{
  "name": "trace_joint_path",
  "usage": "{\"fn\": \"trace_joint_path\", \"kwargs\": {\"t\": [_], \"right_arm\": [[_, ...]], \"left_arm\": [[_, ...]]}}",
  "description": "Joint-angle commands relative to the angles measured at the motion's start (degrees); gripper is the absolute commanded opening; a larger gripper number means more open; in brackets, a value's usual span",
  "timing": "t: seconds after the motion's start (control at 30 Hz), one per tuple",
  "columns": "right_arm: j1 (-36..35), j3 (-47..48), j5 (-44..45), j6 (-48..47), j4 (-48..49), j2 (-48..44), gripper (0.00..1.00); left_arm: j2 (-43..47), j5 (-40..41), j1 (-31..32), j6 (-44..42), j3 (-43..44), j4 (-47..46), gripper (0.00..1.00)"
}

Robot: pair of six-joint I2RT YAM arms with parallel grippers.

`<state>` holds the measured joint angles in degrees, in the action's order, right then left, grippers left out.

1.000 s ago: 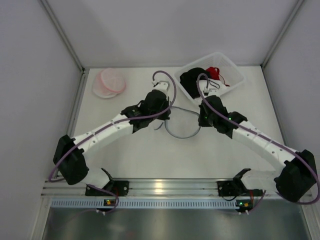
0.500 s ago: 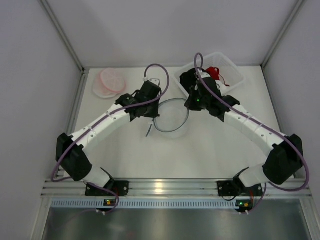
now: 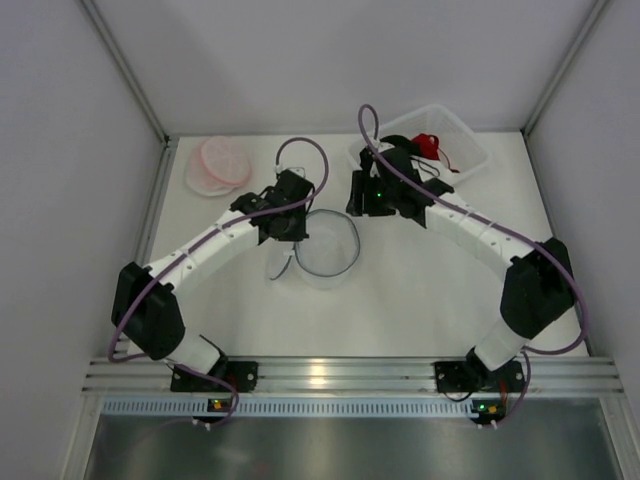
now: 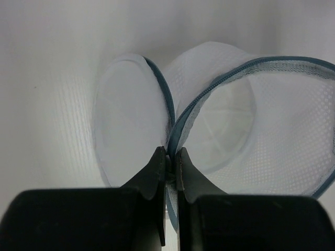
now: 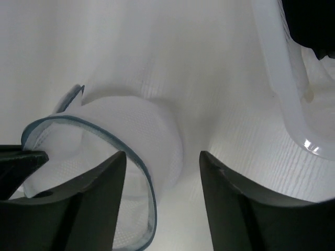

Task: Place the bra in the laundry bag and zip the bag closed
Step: Open the laundry bag at the center of the board, then pick up the bra from the bin.

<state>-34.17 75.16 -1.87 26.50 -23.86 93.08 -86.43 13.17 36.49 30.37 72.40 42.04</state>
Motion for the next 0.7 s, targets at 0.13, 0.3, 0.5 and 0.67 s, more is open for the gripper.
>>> {"fn": "trace_joint_path", "kwargs": {"t": [0.13, 0.3, 0.5, 0.67], "right_arm": [[5.3, 12.1, -3.2, -2.6, -0.3, -2.5, 0.70], [11.8, 14.0, 3.1, 1.1, 5.3, 0.6, 0.78], [14.8, 24.0, 8.1, 2.2, 4.9, 12.7, 0.79], [15.0, 30.7, 9.2, 2.3, 5.2, 20.0, 0.81]], "left_arm": [[-0.5, 0.5, -0.5, 0.1, -0.5, -5.0, 0.00], [-0.1, 0.3, -0.6, 0.1, -0.7, -5.9, 0.00], [0.5, -1.2, -0.6, 0.3, -1.3, -6.9, 0.00], [1.7, -0.8, -0.6, 0.1, -2.1, -7.0, 0.00]]}}
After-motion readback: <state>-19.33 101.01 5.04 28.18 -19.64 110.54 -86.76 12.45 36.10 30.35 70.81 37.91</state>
